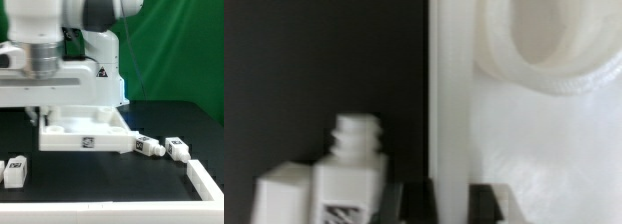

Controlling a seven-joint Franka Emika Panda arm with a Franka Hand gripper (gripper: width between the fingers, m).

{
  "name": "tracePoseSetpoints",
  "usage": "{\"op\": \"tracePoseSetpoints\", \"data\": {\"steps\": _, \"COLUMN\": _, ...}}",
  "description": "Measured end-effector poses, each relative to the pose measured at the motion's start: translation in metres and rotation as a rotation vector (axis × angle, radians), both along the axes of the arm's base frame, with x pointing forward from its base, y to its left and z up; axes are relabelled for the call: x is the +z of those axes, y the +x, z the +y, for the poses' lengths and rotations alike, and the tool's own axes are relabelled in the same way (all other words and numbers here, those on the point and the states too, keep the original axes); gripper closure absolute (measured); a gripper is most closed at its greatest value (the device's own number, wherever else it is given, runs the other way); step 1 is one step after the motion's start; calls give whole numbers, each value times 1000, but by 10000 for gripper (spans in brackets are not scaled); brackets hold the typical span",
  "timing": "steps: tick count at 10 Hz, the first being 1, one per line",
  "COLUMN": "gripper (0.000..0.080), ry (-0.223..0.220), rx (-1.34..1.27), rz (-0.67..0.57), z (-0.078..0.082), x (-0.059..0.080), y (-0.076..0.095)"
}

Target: Assemble one leg

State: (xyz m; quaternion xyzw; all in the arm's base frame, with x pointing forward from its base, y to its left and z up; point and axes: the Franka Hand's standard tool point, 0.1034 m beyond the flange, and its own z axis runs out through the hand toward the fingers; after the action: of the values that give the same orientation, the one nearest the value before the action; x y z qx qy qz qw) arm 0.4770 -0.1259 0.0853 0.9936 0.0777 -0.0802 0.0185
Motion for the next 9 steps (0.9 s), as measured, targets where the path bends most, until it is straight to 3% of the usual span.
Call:
{"op": "tracePoseSetpoints", "data": {"steps": 1, "gripper": 748, "ry": 22, "rx": 65, "rz": 8, "z": -1, "x": -2, "y": -3}}
{"op": "tracePoseSetpoints", "data": {"steps": 5, "gripper": 748, "ry": 15, "rx": 36, "rz": 13, "z": -3, "x": -4, "y": -5}}
{"op": "tracePoseSetpoints", "data": {"steps": 6, "gripper": 748, "ry": -8, "rx": -68, "rz": 10, "z": 11, "x": -5, "y": 0}}
{"op": "tracePoseSetpoints", "data": {"steps": 7, "gripper": 748, "ry": -13, "rx": -86, "rz": 14, "z": 24, "x": -8, "y": 11}}
{"op": "tracePoseSetpoints", "data": {"steps": 9, "gripper": 748, "ry": 31, "rx": -199, "rz": -71, "z": 48, "x": -16, "y": 54}}
